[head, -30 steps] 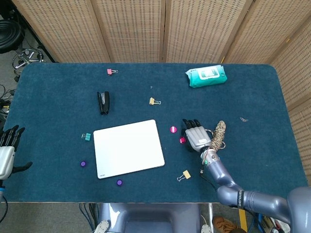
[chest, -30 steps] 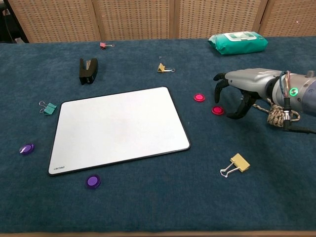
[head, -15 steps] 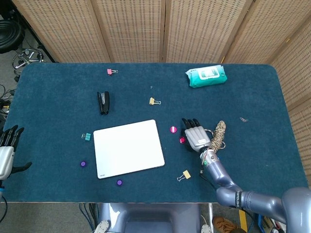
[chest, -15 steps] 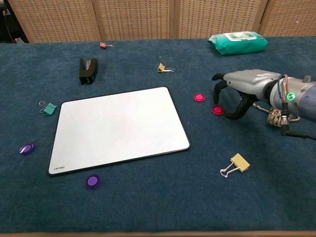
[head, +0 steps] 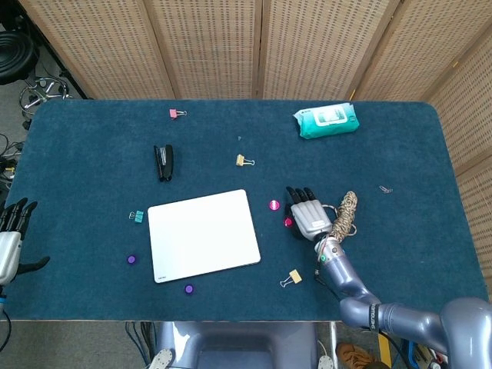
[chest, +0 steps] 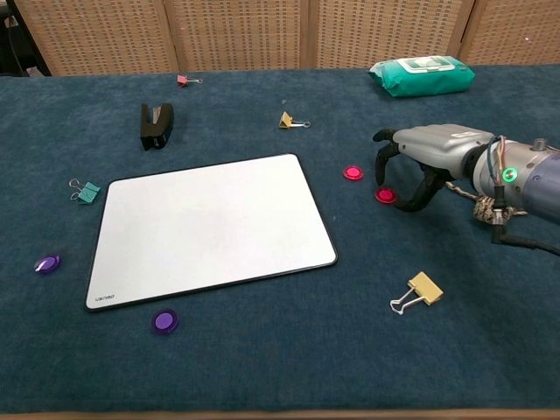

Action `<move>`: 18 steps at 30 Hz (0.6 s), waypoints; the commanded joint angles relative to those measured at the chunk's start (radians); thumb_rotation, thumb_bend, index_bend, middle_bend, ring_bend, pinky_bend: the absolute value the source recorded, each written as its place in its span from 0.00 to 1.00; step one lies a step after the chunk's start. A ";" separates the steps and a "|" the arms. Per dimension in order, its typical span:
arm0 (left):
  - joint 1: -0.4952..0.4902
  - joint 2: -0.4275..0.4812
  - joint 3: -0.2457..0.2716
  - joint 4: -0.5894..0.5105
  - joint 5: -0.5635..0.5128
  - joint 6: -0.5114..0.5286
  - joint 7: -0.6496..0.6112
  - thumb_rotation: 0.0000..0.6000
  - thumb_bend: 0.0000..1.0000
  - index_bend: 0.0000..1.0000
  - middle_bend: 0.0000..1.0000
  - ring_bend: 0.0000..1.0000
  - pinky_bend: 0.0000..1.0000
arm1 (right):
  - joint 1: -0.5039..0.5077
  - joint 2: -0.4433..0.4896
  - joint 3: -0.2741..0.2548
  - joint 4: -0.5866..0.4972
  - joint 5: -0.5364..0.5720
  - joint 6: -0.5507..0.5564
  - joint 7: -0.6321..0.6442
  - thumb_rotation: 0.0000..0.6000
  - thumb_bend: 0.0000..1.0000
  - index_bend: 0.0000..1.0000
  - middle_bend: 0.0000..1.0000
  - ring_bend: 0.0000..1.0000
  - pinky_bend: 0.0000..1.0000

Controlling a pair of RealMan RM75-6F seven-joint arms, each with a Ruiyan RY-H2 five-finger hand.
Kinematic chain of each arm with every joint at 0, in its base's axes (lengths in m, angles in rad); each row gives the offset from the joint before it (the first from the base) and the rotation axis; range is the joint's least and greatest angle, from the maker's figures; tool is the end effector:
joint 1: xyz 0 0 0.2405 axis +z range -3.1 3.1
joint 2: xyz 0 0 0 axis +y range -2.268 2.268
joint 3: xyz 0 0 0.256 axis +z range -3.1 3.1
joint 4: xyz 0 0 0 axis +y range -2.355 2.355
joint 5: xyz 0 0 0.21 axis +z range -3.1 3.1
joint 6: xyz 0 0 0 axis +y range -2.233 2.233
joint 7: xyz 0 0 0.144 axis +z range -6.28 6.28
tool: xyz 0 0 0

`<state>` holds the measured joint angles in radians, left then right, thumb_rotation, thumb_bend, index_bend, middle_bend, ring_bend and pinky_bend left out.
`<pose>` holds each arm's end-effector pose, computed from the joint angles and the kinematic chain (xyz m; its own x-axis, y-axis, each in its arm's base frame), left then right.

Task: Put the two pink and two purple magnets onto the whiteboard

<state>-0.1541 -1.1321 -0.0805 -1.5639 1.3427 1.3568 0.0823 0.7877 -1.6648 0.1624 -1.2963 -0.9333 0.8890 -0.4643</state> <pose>-0.3310 0.2092 0.1565 0.4721 0.0741 0.8784 0.8750 0.0813 -0.4772 -0.1713 -0.3600 -0.0494 0.5251 -0.3271 0.7857 -0.8469 -0.2918 0.4445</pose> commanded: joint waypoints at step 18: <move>-0.001 -0.001 -0.001 0.006 -0.007 -0.005 -0.006 1.00 0.00 0.00 0.00 0.00 0.00 | 0.000 -0.027 0.004 0.041 -0.001 -0.010 0.017 1.00 0.38 0.43 0.00 0.00 0.00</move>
<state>-0.1552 -1.1329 -0.0814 -1.5580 1.3365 1.3520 0.0768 0.7875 -1.6918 0.1661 -1.2552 -0.9338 0.8791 -0.4482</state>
